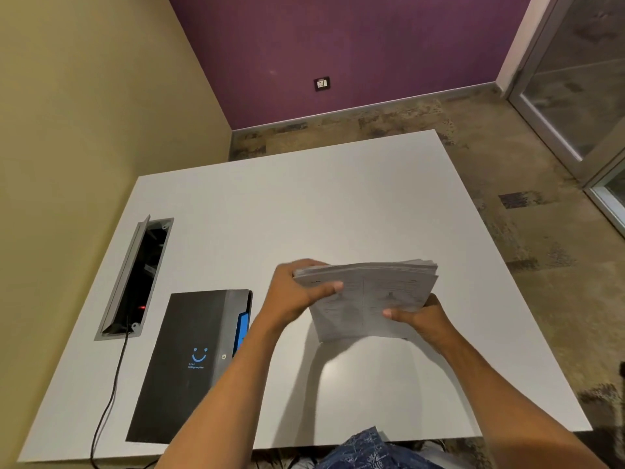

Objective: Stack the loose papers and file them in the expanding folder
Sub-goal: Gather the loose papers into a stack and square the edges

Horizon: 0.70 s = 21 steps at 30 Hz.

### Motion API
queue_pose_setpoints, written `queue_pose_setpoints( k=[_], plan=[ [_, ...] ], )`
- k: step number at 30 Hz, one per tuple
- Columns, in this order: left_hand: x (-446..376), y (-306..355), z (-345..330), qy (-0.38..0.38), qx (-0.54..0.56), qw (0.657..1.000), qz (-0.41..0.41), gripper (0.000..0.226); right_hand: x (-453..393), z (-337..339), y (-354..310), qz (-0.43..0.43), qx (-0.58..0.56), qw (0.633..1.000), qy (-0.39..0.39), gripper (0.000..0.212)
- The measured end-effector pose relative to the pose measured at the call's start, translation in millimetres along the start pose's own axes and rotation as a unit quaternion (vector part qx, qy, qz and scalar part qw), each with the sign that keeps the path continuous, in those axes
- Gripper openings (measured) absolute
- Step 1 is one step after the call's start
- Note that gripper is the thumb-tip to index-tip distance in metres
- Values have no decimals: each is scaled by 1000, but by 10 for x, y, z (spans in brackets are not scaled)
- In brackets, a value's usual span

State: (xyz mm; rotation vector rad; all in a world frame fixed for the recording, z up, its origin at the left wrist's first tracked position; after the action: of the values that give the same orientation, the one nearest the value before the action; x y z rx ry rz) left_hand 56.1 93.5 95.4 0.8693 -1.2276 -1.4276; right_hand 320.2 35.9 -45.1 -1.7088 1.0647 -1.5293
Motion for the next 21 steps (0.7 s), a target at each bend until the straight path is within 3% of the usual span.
queue_pose_setpoints(
  k=[2, 4, 8, 10, 12, 14, 16, 18, 21],
  plan=[
    [-78, 350, 22, -26, -109, 993, -42, 35, -4, -3, -16, 7, 4, 1000, -2, 65],
    [-150, 643, -60, -94, -271, 955, -73, 49, -18, -14, -13, 13, 10, 1000, -3, 60],
    [-263, 843, -471, -196, -545, 803, -138, 65, -75, -40, -1, 19, 18, 1000, -2, 53],
    [-273, 780, -678, -224, -591, 760, -151, 48, -84, -45, 7, 22, 22, 1000, -3, 53],
    [-264, 720, -783, -235, -604, 745, -157, 20, -71, -29, 30, 29, 36, 999, -18, 54],
    [-274, 681, -702, -215, -599, 752, -172, 11, -62, 40, 78, 43, 53, 998, -12, 52],
    [-294, 641, -482, -175, -568, 782, -186, 17, -68, 187, 156, 43, 41, 997, 52, 57],
    [-313, 549, -182, -140, -489, 847, -157, 18, -59, 268, 262, 5, -13, 997, 79, 75],
    [-309, 278, 272, -77, -247, 966, -31, 30, -23, 209, 344, -22, -64, 997, 37, 90]
  ],
)
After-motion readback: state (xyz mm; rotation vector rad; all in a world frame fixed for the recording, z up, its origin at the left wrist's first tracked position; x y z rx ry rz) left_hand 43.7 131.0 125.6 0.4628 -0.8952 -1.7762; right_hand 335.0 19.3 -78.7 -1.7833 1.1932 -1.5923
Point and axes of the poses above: each hand's wrist, its own x-axis away from the middle knuckle, its own z-axis out of the back of the hand, y = z × x, the point moved 4 cm from there along -x, towards the middle knuckle, and after that the axes turned 5 degrees about -z, right-handed, at the moved point
